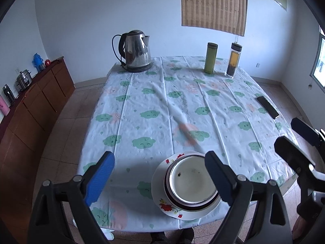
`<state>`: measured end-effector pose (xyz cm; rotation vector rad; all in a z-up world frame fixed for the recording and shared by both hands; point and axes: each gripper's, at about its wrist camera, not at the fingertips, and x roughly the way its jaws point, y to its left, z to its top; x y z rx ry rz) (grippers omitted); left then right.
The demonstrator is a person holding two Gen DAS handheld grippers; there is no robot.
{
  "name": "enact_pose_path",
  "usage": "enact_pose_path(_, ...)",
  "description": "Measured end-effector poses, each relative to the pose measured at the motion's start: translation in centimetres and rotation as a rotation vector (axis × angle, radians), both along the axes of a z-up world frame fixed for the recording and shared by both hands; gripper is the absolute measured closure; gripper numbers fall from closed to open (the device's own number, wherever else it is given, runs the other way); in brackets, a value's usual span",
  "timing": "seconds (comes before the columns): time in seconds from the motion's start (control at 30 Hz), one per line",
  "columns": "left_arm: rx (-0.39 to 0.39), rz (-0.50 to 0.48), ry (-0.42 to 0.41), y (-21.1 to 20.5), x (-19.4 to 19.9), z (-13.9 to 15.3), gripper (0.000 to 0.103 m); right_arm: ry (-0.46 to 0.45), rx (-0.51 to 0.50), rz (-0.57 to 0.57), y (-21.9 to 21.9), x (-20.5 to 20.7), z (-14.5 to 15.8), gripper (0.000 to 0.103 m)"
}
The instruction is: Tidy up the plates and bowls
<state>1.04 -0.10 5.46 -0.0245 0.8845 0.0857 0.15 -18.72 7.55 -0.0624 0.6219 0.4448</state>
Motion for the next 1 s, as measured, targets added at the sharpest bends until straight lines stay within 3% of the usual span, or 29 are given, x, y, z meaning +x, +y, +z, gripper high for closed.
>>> enact_pose_path(1.0, -0.013, -0.021, 0.003, 0.58, -0.44, 0.26, 0.011, -0.021, 0.012, -0.024, 0.24, -0.36, 0.69, 0.031)
